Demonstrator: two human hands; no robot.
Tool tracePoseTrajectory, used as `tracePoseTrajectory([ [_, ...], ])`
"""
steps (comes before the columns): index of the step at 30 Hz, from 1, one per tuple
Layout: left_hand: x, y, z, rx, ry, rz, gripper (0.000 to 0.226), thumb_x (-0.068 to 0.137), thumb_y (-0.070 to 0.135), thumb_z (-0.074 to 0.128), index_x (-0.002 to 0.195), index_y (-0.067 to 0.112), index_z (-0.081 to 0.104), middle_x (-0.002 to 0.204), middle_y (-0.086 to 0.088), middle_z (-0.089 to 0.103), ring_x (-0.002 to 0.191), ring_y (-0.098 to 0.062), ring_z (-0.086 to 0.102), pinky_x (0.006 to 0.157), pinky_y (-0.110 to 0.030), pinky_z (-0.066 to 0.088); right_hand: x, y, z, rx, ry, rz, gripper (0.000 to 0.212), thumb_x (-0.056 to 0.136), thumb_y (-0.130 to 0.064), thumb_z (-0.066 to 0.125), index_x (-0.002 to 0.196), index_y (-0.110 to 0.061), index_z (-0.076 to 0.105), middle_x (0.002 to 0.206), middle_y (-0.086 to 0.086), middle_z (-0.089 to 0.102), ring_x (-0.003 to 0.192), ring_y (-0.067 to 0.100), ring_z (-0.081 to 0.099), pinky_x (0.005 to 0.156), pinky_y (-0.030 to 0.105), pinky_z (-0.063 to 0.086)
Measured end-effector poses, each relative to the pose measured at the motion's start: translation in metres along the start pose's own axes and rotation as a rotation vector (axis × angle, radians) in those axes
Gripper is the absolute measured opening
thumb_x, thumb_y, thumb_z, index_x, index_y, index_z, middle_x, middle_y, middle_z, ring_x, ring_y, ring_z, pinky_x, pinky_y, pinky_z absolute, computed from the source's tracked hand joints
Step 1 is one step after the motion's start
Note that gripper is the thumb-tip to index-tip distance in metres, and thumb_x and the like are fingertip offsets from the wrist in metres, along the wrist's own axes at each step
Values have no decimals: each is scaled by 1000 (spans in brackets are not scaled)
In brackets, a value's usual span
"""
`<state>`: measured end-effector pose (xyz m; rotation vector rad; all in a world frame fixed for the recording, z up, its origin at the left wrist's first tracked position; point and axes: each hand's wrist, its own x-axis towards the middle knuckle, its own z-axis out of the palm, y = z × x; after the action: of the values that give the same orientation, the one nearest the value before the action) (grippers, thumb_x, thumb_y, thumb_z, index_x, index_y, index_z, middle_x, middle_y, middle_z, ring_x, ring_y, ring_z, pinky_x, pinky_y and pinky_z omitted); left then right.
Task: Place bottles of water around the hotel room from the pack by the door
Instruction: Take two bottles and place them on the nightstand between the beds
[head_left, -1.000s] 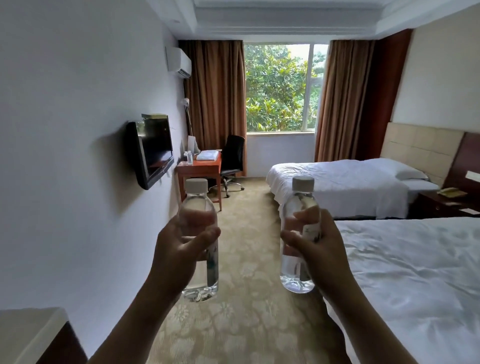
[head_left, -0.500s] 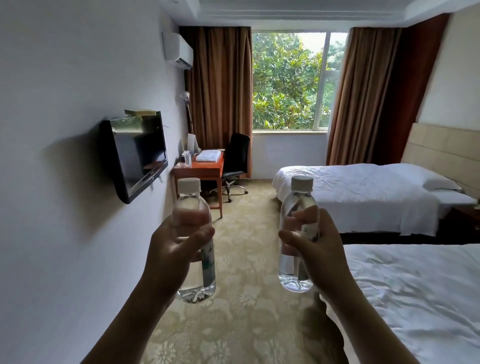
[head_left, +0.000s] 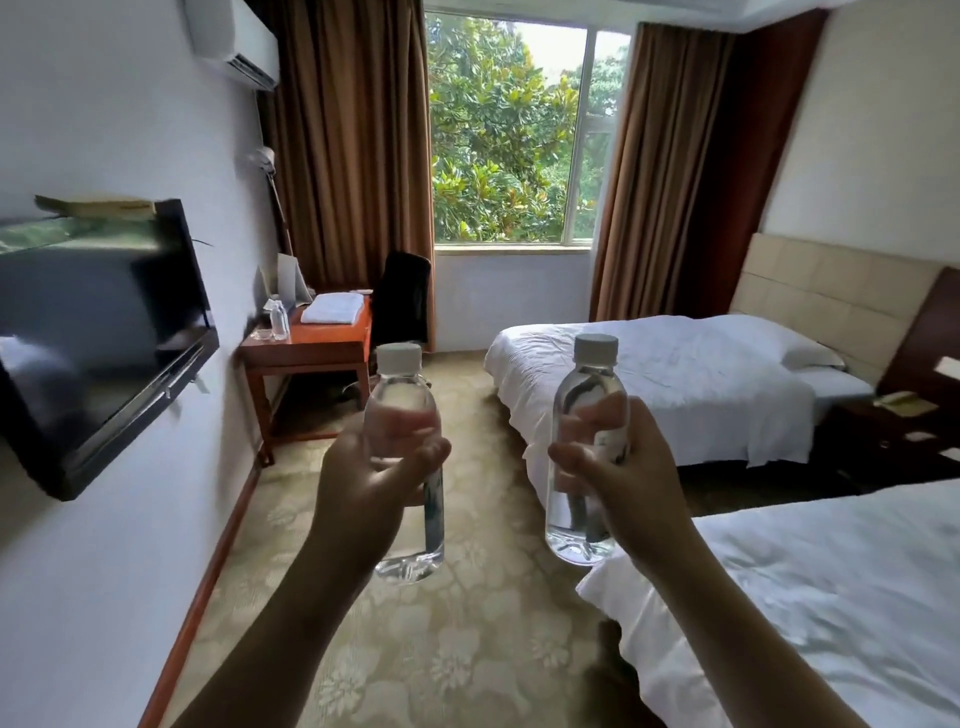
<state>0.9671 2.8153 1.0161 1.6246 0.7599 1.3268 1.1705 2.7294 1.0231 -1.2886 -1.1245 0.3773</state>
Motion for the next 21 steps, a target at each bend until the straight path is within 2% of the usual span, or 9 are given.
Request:
tracePoseTrajectory([
  [4,78,-40,17,16,-32,5,44,60,53,69,94,25,66,91,11,70,82,-2,69,57,-18,57,74,47,11,-11,33,11,45,66,-28,80,100,-15,54,86,-5,63,74,6,68,56,19,55],
  [7,138,-74,30,25,-17,13,45,59,52,71,94,24,67,90,11,71,80,-4,70,56,-20,57,137,93,21,2,29,20,41,76,-14,82,105,-10,54,93,-1,63,79,4,69,55,17,55],
  [12,242,-122,56,35,44,0,28,69,33,72,96,24,66,88,15,71,81,-4,70,60,-26,60,257,158,43,11,-16,-19,37,76,-9,80,104,-9,55,93,-1,64,77,2,69,55,17,55],
  [17,344,-145,62,64,95,33,40,63,44,71,94,20,66,83,8,70,75,-6,70,62,-29,60,375,195,77,14,-94,-72,40,77,-9,79,108,-8,55,96,0,64,79,1,68,54,15,55],
  [21,411,-178,59,71,146,32,45,63,48,69,99,21,66,85,15,71,80,-6,71,60,-26,59,447,225,105,54,-128,-56,41,76,-5,80,108,-6,54,90,-12,67,83,9,71,56,24,59],
])
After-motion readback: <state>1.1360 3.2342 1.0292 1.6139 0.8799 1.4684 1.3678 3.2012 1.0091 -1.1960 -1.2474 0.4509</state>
